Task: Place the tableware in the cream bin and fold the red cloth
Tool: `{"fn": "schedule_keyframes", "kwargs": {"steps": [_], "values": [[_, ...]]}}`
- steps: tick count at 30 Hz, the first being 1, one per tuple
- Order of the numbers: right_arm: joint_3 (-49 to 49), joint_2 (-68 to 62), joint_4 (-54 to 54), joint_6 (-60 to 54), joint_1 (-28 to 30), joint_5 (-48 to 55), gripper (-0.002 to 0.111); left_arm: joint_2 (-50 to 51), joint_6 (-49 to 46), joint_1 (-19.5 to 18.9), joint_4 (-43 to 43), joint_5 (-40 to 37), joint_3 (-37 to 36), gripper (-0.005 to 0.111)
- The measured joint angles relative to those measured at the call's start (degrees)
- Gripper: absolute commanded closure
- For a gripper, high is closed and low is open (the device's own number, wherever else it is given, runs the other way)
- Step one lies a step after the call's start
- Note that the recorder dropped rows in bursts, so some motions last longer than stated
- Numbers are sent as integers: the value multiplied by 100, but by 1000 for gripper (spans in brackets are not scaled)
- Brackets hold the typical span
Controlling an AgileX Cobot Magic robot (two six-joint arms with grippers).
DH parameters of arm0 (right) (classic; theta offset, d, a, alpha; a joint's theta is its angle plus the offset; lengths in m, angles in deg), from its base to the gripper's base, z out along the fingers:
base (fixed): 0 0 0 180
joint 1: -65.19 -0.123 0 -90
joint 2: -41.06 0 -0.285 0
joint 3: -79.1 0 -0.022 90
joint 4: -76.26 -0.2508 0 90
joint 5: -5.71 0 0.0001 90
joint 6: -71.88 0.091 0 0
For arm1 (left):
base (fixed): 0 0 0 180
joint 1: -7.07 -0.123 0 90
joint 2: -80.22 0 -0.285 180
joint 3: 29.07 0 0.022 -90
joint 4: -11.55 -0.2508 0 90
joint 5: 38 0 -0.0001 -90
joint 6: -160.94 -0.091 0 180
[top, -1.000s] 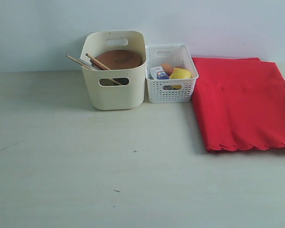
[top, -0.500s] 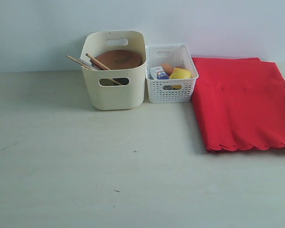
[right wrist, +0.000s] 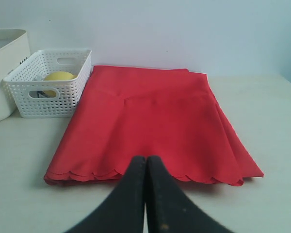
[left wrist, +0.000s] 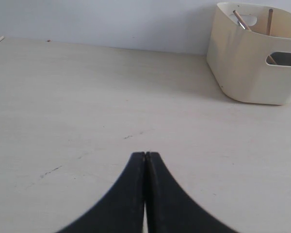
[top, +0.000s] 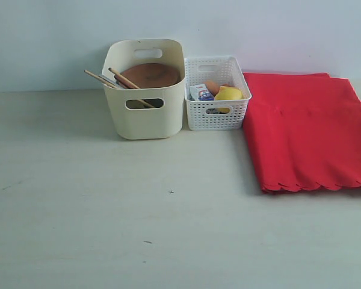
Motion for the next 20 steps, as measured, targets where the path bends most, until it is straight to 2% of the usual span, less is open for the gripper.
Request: {"fn": "schedule_keyframes", "kwargs": {"steps": [20], "values": [[0,0,-15,0,0,0,108,0,0,0,0,0,0,107]]}}
